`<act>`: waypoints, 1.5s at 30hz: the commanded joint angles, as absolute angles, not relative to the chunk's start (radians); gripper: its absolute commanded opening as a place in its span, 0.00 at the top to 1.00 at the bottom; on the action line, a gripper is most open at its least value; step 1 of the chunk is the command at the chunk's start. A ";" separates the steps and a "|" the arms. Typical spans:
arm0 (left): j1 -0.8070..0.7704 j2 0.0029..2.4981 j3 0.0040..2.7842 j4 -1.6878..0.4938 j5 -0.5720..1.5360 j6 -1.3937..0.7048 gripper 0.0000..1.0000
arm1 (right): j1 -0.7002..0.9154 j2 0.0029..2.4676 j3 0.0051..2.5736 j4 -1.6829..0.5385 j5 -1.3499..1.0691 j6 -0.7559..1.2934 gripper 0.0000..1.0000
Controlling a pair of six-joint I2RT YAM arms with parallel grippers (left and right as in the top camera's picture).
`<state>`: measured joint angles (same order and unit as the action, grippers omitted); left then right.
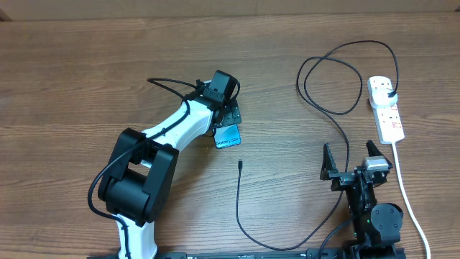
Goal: Plug charger to phone and switch on socket
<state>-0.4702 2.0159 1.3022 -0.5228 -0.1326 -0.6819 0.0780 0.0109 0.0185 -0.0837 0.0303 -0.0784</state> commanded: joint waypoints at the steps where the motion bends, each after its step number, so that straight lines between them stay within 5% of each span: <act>1: -0.472 2.040 1.263 -0.542 -0.110 -0.704 0.00 | 0.072 0.003 0.008 -0.081 0.031 -0.080 0.00; 45: -0.472 2.040 1.263 -0.623 -0.051 -0.704 0.00 | 0.072 0.003 0.008 -0.081 0.031 -0.080 0.00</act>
